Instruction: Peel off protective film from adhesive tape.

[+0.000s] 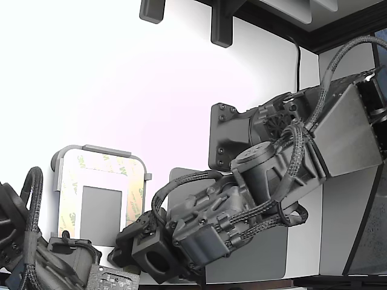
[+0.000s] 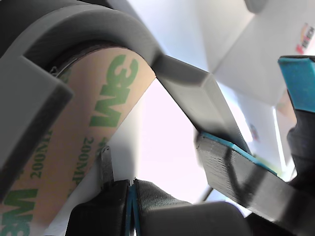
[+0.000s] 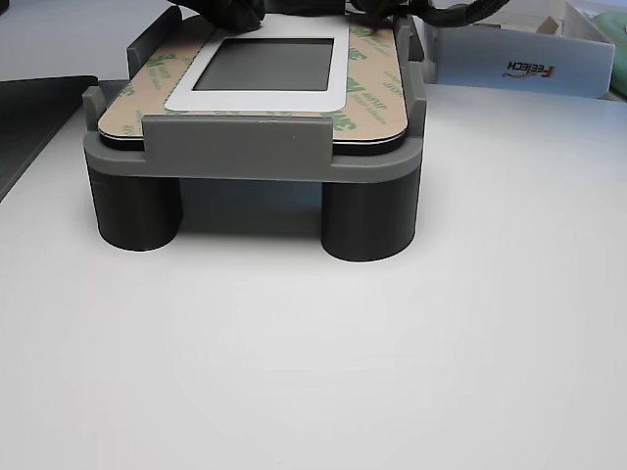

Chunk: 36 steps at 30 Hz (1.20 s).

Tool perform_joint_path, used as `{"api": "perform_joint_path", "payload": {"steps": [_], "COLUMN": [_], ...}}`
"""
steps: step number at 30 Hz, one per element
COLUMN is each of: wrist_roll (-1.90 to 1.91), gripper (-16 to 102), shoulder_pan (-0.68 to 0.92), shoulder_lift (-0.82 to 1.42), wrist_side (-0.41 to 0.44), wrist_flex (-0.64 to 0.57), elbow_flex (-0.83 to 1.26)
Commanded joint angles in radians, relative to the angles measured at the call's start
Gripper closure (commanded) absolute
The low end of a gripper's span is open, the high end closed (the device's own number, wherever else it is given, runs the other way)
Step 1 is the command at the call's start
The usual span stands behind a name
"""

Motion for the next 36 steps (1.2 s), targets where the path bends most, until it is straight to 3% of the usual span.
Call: {"api": "perform_joint_path", "payload": {"steps": [1, 22, 36], "wrist_roll": [0.003, 0.008, -0.026], "gripper": [96, 96, 96], "shoulder_pan": [-0.012, -0.002, -0.020], "shoulder_lift": [0.028, 0.029, 0.023], "wrist_side": [-0.002, 0.008, -0.006], "wrist_flex": [0.005, 0.029, -0.041], "elbow_flex": [-0.029, -0.048, -0.009]}}
